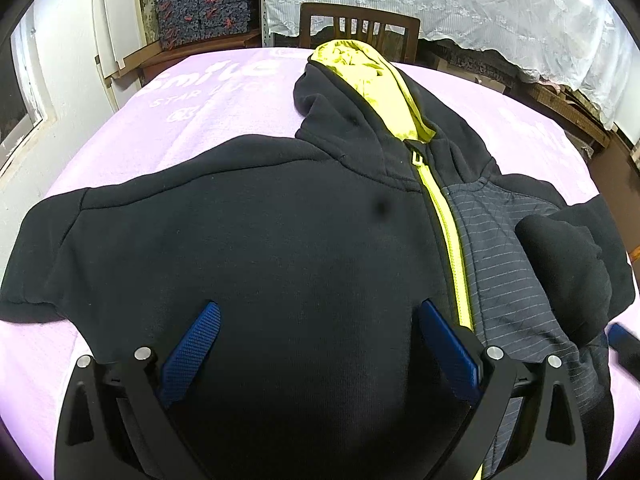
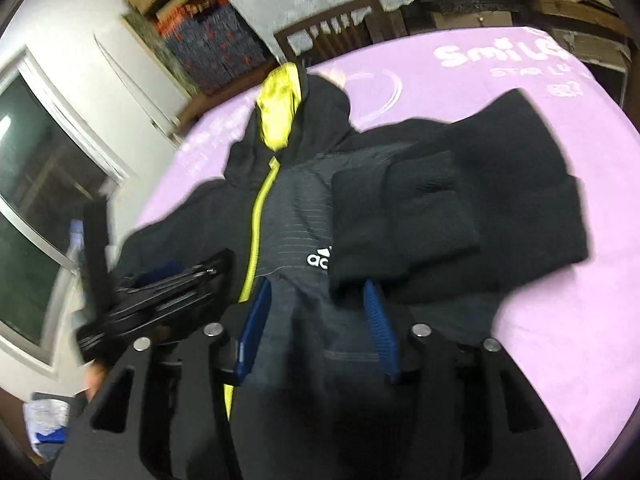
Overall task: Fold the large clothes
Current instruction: 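Carry the sleeve across the jacket body toward the zipper with the right gripper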
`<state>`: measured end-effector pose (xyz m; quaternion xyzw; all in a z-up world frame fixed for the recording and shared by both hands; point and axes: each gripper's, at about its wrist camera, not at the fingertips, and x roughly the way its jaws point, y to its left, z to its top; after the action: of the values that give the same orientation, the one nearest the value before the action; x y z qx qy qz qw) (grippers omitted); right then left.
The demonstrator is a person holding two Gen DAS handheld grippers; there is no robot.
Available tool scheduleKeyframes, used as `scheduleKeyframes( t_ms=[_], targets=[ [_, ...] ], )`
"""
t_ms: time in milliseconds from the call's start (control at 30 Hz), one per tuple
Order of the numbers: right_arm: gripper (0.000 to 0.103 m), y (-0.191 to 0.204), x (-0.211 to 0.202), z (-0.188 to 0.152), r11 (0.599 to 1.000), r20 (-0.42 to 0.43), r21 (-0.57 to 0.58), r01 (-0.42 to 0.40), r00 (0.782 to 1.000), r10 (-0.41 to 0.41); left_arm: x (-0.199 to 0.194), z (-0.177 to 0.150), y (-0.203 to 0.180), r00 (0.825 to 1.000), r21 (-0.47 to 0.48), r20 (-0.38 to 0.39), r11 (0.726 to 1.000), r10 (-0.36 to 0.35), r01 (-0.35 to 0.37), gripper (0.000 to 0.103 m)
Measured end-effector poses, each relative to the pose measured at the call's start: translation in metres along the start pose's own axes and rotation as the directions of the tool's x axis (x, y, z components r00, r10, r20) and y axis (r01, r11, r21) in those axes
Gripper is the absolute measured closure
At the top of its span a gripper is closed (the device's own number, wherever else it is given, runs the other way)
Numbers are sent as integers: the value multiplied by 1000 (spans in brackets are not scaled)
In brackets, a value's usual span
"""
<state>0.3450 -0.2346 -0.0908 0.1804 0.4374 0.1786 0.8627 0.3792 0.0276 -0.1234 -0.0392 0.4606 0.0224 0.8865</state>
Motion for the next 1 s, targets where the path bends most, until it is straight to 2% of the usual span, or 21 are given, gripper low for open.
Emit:
scheduleKeyframes(
  t_ms=[67, 100, 167, 200, 267, 333, 400, 500, 600, 700, 800, 900, 967, 1000],
  targets=[
    [56, -15, -23, 0, 999, 75, 42, -3, 997, 0, -1, -1, -1, 1000, 3, 0, 1000, 0, 0, 3],
    [59, -28, -36, 0, 997, 130, 76, 14, 991, -24, -4, -2, -1, 1000, 3, 1, 1000, -12, 12, 4],
    [95, -44, -47, 4, 991, 174, 111, 68, 981, -87, -12, -5, -5, 999, 7, 8, 999, -46, 46, 4],
    [98, -52, -50, 6, 988, 186, 127, 90, 976, -113, -20, -6, -12, 996, 25, 21, 996, -82, 81, 4],
    [98, -70, -55, 6, 978, 213, 168, 120, 965, -155, -34, -9, -28, 991, 78, 46, 989, -128, 124, 4],
    [98, -85, -58, 4, 971, 228, 211, 116, 960, -164, -51, -15, -59, 984, 189, 73, 971, -160, 144, 4],
    [98, -98, -59, 3, 965, 235, 251, 82, 961, -143, -57, -22, -88, 985, 295, 88, 948, -149, 117, 4],
    [96, -114, -66, -1, 957, 244, 289, 35, 964, -109, -51, -32, -127, 990, 408, 103, 912, -91, 41, 4],
    [96, -118, -68, -3, 955, 251, 297, 23, 963, -101, -44, -35, -148, 992, 440, 112, 898, -57, 2, 4],
    [96, -118, -63, -2, 955, 240, 295, 10, 967, -85, -38, -26, -159, 992, 437, 117, 899, -50, -6, 4],
    [96, -120, -59, 0, 953, 237, 303, 25, 966, -101, -34, -16, -166, 992, 430, 119, 903, -52, -4, 4],
    [96, -127, -62, -1, 943, 247, 333, 15, 964, -103, -30, -8, -170, 991, 425, 111, 905, -72, 19, 20],
    [96, -129, -63, -2, 940, 251, 342, 12, 962, -103, -27, -3, -170, 991, 412, 88, 909, -104, 59, 44],
    [96, -129, -63, -1, 940, 252, 342, 11, 962, -103, -27, -1, -170, 990, 404, 81, 912, -115, 72, 53]
  ],
)
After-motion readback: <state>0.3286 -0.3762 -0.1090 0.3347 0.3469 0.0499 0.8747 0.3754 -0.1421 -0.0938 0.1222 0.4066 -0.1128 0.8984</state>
